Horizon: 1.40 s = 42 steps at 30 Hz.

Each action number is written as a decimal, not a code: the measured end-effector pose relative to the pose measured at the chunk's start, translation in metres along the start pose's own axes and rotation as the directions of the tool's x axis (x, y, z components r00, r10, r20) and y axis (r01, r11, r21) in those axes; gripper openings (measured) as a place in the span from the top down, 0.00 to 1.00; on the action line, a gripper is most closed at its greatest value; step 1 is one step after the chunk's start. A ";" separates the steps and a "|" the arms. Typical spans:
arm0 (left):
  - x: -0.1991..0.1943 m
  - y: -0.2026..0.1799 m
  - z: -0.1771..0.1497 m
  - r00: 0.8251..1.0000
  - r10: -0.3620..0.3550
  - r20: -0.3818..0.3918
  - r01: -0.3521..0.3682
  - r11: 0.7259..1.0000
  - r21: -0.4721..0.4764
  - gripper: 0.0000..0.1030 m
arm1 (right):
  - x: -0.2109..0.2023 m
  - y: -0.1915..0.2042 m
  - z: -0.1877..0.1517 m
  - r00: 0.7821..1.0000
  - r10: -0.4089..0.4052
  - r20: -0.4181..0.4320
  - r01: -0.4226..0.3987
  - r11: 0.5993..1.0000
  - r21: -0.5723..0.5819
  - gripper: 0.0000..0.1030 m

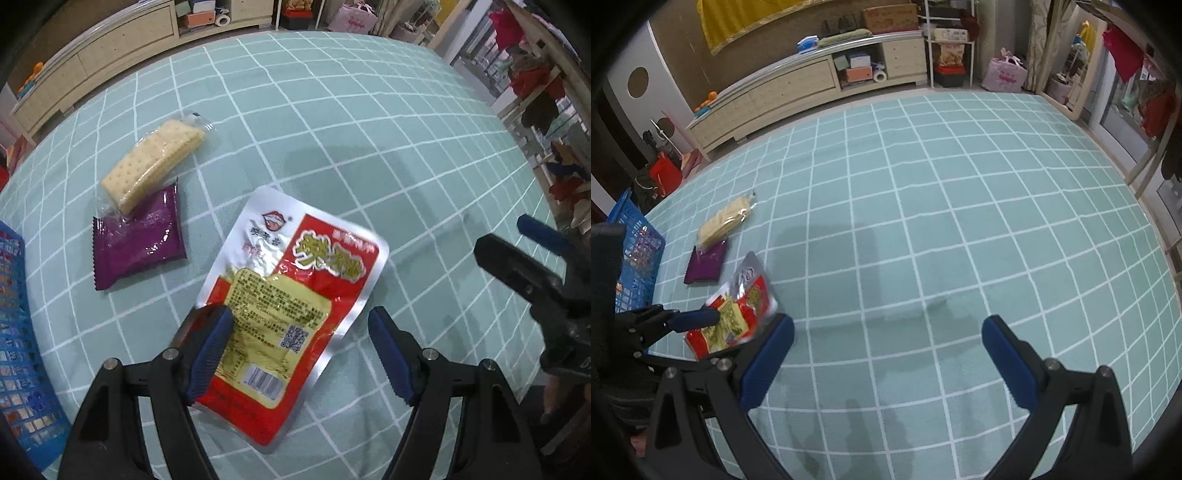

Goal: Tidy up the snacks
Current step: 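Move both tools over the red-and-yellow sausage pack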

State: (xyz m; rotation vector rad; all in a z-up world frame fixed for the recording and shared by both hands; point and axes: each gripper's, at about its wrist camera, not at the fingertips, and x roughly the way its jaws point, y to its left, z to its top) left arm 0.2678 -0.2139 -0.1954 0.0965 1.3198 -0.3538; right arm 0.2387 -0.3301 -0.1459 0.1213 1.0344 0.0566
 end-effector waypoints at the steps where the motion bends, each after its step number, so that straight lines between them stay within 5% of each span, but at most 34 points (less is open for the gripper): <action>1: 0.000 0.000 -0.002 1.000 0.003 -0.004 -0.003 1.000 0.007 0.28 | 0.000 0.001 0.000 1.000 0.001 0.000 -0.001 1.000 -0.002 0.00; 18: 0.004 0.008 -0.003 0.997 -0.025 -0.067 0.037 0.982 0.183 0.26 | 0.002 0.004 -0.001 1.000 0.019 -0.019 -0.019 1.000 -0.019 0.00; 24: 0.017 -0.005 0.001 0.995 0.051 -0.083 -0.020 0.941 0.337 0.26 | 0.003 0.004 -0.002 0.999 0.029 -0.022 -0.030 0.999 -0.016 0.00; 35: 0.000 -0.004 0.008 0.998 -0.009 -0.067 0.027 0.965 0.260 0.26 | 0.004 0.007 -0.002 0.999 0.036 -0.031 -0.037 0.999 -0.022 0.00; 42: -0.010 0.004 0.017 1.000 -0.005 -0.030 0.014 0.946 0.325 0.25 | 0.003 0.011 -0.003 0.998 0.054 -0.022 -0.055 0.998 -0.032 0.00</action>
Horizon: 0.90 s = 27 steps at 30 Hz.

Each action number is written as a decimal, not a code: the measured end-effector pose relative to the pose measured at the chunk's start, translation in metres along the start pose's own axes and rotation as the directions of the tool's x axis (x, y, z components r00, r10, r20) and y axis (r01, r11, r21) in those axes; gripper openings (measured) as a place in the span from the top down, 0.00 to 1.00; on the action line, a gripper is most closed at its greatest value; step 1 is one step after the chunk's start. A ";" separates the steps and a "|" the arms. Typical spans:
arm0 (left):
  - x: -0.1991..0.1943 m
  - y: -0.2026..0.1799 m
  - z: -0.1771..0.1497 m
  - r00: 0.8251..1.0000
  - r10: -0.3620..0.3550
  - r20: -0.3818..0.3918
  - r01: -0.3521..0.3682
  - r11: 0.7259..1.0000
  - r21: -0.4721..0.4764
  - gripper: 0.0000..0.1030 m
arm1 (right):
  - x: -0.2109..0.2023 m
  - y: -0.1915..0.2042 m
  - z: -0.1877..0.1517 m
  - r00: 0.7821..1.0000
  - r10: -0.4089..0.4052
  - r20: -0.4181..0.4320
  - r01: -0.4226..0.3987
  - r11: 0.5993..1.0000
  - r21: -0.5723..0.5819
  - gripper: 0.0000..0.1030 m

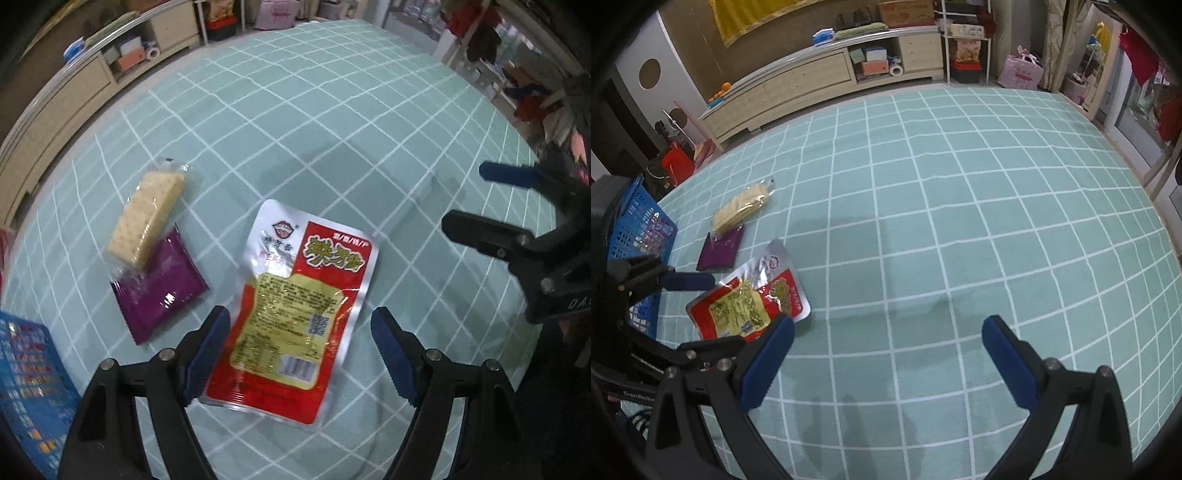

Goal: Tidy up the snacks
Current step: 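Move both tools over the red-and-yellow sausage pack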

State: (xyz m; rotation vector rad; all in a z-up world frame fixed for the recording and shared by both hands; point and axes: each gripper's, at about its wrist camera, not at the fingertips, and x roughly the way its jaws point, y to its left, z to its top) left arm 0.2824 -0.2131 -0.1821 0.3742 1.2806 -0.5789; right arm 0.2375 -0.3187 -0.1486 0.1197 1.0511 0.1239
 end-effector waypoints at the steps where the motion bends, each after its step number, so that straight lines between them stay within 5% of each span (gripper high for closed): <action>1: 0.001 0.000 0.000 1.000 -0.001 -0.005 0.001 1.000 0.017 0.25 | 0.000 0.000 0.000 1.000 0.002 0.001 -0.002 1.000 -0.001 0.00; 6: 0.005 -0.003 -0.002 0.999 -0.052 -0.009 0.052 0.995 0.081 0.25 | 0.001 0.001 0.000 1.000 0.016 -0.001 -0.016 1.000 0.005 0.00; 12: 0.007 -0.001 0.002 1.000 0.017 0.018 -0.018 0.996 0.092 0.25 | 0.001 0.003 -0.001 1.000 0.027 -0.002 -0.027 1.000 0.000 0.00; 19: 0.018 -0.016 -0.004 1.000 0.001 -0.031 0.004 0.989 0.150 0.25 | 0.005 0.011 -0.001 0.999 0.035 -0.016 -0.036 0.999 -0.027 0.00; 27: 0.001 -0.005 -0.023 0.999 0.016 0.041 -0.018 0.999 0.042 0.25 | -0.001 0.018 -0.002 0.998 0.059 0.029 -0.057 0.996 -0.070 0.00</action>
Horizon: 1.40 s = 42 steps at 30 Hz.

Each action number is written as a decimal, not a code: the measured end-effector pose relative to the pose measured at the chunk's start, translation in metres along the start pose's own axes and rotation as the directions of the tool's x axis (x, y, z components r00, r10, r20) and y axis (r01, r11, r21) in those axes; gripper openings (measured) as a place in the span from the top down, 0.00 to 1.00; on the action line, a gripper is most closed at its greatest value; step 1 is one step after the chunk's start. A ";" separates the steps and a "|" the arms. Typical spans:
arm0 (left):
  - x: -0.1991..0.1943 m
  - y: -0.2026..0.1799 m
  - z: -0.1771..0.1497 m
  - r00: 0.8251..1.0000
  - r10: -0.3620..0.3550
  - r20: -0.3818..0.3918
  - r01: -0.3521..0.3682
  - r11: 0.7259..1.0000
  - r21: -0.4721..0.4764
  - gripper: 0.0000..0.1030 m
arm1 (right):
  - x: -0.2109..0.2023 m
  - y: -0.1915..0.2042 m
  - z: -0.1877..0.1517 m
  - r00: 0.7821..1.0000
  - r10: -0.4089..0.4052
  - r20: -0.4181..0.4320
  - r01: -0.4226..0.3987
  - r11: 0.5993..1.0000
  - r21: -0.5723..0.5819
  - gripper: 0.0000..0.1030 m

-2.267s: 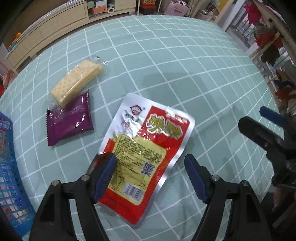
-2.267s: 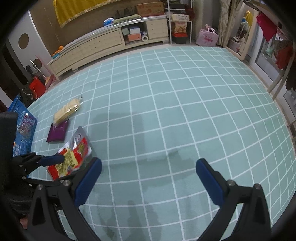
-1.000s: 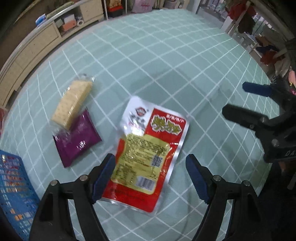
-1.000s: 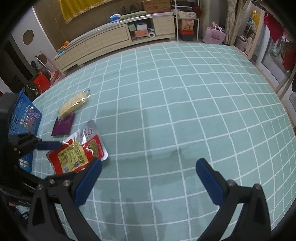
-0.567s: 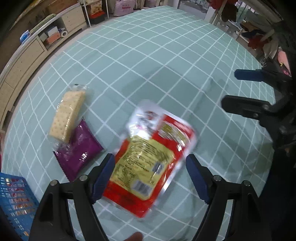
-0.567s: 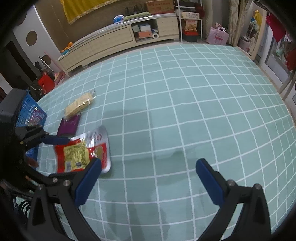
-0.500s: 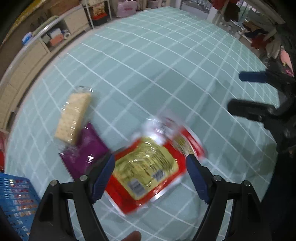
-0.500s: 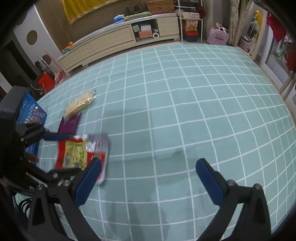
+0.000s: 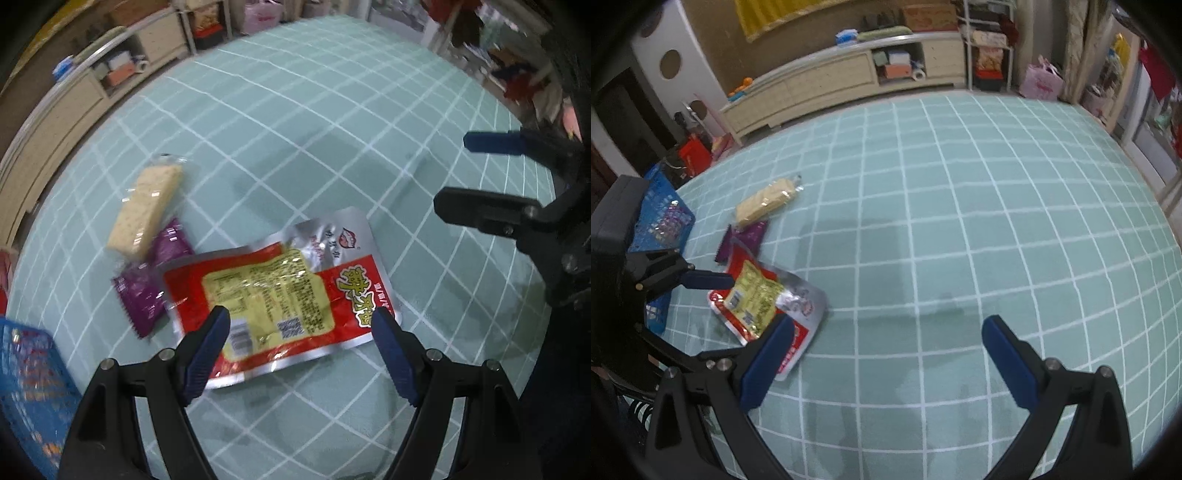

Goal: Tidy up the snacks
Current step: 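Move both tools over the red-and-yellow sausage pack, then lower the right tool onto the sausage pack and grasp it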

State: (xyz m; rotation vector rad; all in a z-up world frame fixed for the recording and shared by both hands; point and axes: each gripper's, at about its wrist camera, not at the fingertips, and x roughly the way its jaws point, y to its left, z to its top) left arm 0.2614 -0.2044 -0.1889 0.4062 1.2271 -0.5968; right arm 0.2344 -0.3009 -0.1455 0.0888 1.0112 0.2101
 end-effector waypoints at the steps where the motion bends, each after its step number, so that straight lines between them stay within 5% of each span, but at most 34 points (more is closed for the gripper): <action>1: -0.005 0.002 -0.003 1.000 0.008 0.012 -0.008 1.000 -0.014 0.25 | -0.002 0.003 0.000 1.000 0.012 0.020 -0.012 1.000 -0.020 0.00; 8: -0.046 0.021 -0.037 0.993 0.064 0.097 -0.051 0.989 -0.138 0.25 | 0.011 0.031 0.006 0.987 0.158 -0.021 -0.159 0.975 -0.155 0.00; 12: -0.061 0.024 -0.050 0.982 0.085 0.169 -0.049 0.977 -0.208 0.18 | 0.012 0.049 0.011 0.987 0.156 -0.025 -0.157 0.948 -0.277 0.00; 16: -0.075 0.027 -0.068 0.964 0.143 0.225 -0.091 0.970 -0.226 0.13 | 0.011 0.070 0.015 0.989 0.148 -0.029 -0.145 0.887 -0.439 0.00; 19: -0.077 0.029 -0.077 0.960 0.156 0.234 -0.103 0.969 -0.223 0.00 | 0.015 0.082 0.018 0.984 0.158 -0.085 -0.179 0.834 -0.522 0.00; 31: -0.046 0.018 -0.092 0.967 0.217 0.136 -0.191 0.964 -0.183 0.00 | 0.060 0.126 0.006 0.966 0.114 -0.233 -0.247 0.677 -0.693 0.00; 36: -0.039 0.025 -0.097 0.972 0.206 0.112 -0.178 0.959 -0.220 0.00 | 0.070 0.140 0.007 0.963 0.112 -0.244 -0.258 0.637 -0.727 0.00; 39: -0.037 0.028 -0.099 0.974 0.204 0.102 -0.176 0.956 -0.237 0.00 | 0.078 0.152 0.006 0.975 0.048 -0.216 -0.205 0.562 -0.801 0.00; 42: -0.035 0.032 -0.101 0.976 0.198 0.092 -0.169 0.951 -0.258 0.00 | 0.087 0.155 0.008 0.971 0.038 -0.235 -0.219 0.531 -0.818 0.00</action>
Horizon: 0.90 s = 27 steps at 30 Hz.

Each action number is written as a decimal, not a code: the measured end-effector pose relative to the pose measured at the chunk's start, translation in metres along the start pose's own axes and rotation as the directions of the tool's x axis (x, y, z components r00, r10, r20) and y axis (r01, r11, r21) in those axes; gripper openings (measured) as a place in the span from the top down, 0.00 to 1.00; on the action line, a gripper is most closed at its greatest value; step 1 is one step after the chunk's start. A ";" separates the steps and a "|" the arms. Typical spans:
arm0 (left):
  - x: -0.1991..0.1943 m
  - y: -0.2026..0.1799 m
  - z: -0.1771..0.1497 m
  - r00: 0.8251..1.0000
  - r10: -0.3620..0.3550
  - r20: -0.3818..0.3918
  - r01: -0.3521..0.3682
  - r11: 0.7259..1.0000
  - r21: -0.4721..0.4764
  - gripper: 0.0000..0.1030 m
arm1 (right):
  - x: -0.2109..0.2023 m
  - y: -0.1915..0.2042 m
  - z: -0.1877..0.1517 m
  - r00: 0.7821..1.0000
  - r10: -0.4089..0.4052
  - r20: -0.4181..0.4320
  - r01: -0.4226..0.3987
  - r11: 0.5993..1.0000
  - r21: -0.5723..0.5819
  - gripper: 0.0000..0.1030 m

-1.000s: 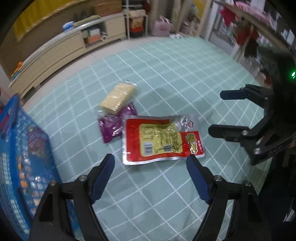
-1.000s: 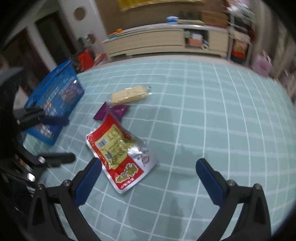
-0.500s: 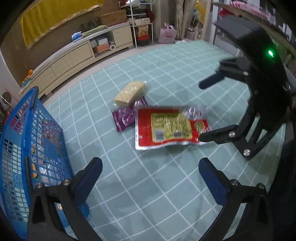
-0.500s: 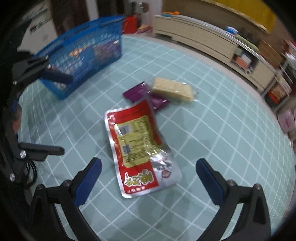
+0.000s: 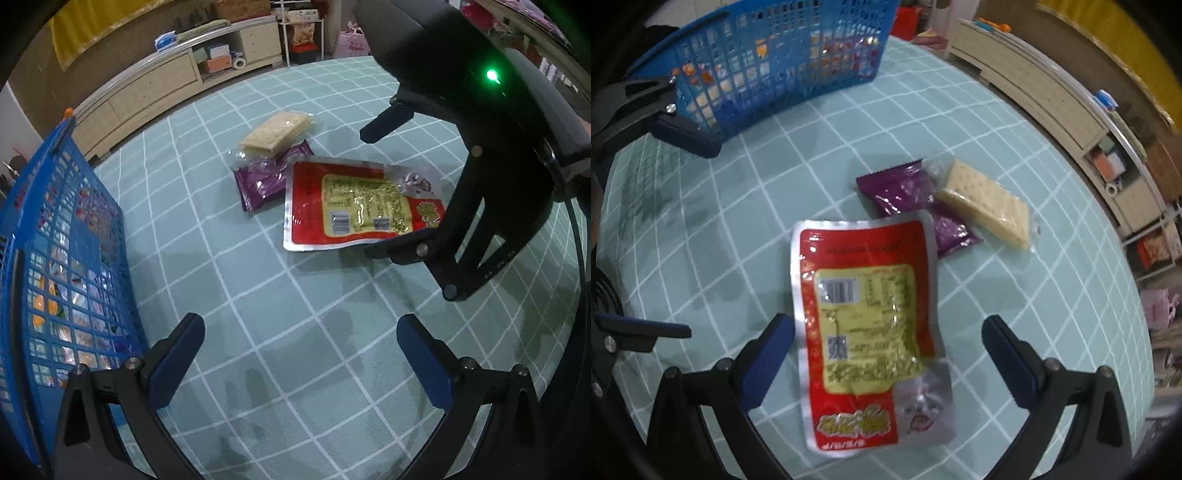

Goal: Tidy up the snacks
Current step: 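Lower the right tool onto the sausage pack and grasp it, then lift the sausage pack with the right tool while the left tool grasps the clear cracker pack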

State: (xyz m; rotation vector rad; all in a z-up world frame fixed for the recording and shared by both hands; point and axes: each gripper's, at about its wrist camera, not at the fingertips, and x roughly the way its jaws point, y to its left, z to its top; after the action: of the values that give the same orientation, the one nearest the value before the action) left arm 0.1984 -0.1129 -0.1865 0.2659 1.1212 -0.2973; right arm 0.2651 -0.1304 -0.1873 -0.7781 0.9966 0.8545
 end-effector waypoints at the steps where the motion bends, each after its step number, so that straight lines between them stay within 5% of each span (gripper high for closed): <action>1: 0.003 0.002 0.001 1.000 -0.003 -0.005 0.003 1.000 -0.007 0.00 | 0.002 -0.002 0.001 1.000 0.009 0.000 -0.009 1.000 0.000 0.00; 6: 0.005 0.004 0.000 1.000 -0.015 -0.010 0.014 1.000 -0.023 0.00 | 0.008 -0.008 0.000 0.996 0.087 0.002 -0.087 0.995 0.045 0.22; 10: 0.008 0.006 0.000 1.000 -0.026 -0.010 0.025 0.999 -0.037 0.00 | 0.002 -0.004 -0.009 0.996 0.075 0.041 -0.077 0.996 0.047 0.28; 11: 0.007 0.006 0.000 1.000 -0.028 -0.009 0.028 0.999 -0.041 0.00 | -0.001 -0.003 -0.011 0.996 0.068 0.052 -0.071 0.996 0.053 0.35; 13: 0.007 0.006 0.001 0.999 -0.035 -0.007 0.035 0.998 -0.047 0.00 | -0.011 -0.006 -0.015 0.993 0.083 0.087 -0.090 0.992 0.085 0.67; 27: -0.008 0.001 0.029 0.999 -0.020 0.032 0.020 1.000 -0.008 0.00 | -0.050 -0.028 -0.047 0.973 0.021 0.229 -0.103 0.930 0.354 0.77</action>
State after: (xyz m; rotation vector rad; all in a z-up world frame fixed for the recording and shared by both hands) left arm 0.2200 -0.1215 -0.1673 0.2416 1.0944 -0.3134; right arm 0.2570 -0.1951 -0.1528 -0.3274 0.9469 0.7618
